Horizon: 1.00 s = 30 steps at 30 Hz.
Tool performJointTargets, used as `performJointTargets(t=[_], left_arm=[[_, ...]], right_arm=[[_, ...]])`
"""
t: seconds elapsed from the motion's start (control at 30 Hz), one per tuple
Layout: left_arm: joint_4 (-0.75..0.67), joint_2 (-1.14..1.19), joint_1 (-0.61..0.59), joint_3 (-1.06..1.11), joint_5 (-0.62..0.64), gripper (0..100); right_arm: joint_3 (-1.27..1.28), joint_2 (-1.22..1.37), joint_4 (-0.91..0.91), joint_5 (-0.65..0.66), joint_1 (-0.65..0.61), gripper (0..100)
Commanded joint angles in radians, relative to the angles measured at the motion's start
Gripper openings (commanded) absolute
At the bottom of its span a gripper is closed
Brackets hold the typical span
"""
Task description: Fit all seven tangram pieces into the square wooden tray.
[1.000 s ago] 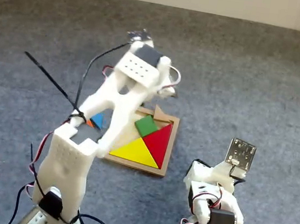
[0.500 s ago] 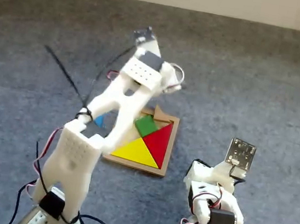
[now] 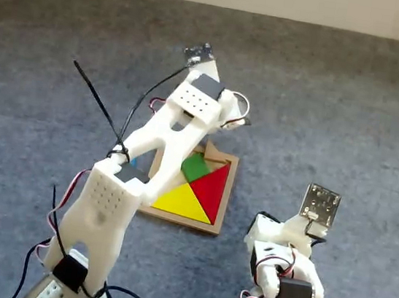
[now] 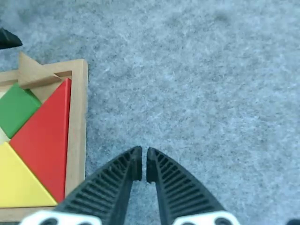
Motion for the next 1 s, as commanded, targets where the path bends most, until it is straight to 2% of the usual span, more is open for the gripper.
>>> performJointTargets(t=[0.0, 0.17, 0.53, 0.77, 0.97], left_arm=[[-0.009, -0.018, 0.021, -0.045, -0.006, 34], [0.005, -0.018, 0.038, -0.042, -0.006, 34], [0.183, -0.018, 0.068, -0.044, -0.006, 34], [0.192, -0.027, 0.070, -0.054, -0.006, 34], [0.316, -0.027, 0.064, -0.188, -0.005, 34]], right_arm=[[0.142, -0.013, -0.001, -0.006, 0.013, 3.1], [0.142, -0.013, -0.001, -0.006, 0.013, 3.1], [0.140, -0.013, -0.001, -0.006, 0.013, 3.1], [0.140, -0.013, -0.001, -0.006, 0.013, 3.1], [0.140, -0.013, -0.001, -0.006, 0.013, 3.1]])
